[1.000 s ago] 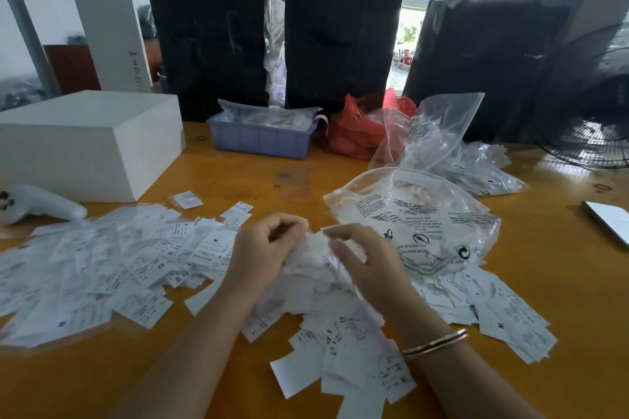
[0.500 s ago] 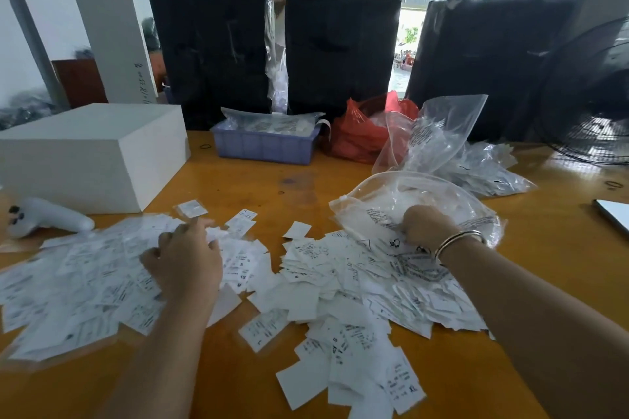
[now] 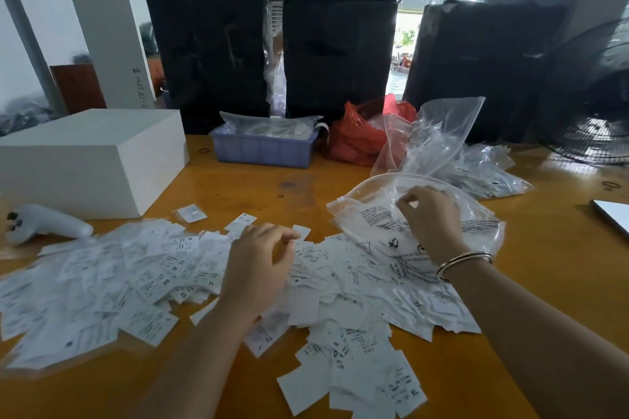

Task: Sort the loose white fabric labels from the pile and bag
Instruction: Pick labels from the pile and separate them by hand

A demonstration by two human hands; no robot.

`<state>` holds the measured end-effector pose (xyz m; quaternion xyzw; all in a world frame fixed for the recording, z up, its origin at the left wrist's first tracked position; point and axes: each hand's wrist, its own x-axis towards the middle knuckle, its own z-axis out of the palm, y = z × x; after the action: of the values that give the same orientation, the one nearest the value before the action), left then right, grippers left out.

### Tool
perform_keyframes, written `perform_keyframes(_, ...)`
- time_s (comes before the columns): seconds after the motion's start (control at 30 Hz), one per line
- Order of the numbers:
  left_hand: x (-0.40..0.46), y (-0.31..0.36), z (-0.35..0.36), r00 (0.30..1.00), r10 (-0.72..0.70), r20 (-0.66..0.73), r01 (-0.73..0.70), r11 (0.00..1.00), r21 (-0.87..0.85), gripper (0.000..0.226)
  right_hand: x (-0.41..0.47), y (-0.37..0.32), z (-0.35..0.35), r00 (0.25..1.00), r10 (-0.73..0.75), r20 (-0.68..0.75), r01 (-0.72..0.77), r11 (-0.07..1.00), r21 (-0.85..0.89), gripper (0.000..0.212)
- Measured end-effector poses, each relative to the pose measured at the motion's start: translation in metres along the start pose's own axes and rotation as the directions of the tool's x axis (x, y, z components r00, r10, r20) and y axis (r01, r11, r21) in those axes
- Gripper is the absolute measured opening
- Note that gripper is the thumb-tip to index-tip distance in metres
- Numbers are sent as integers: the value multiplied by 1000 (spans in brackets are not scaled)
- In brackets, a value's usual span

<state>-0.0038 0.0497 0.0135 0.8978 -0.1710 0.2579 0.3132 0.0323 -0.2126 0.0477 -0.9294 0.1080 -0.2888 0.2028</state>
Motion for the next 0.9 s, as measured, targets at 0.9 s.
perform_keyframes(0.9,-2,13,6,856,-266,444,506,606,-614,9,-99,-64,9,912,-33,409,-382,298,875,12)
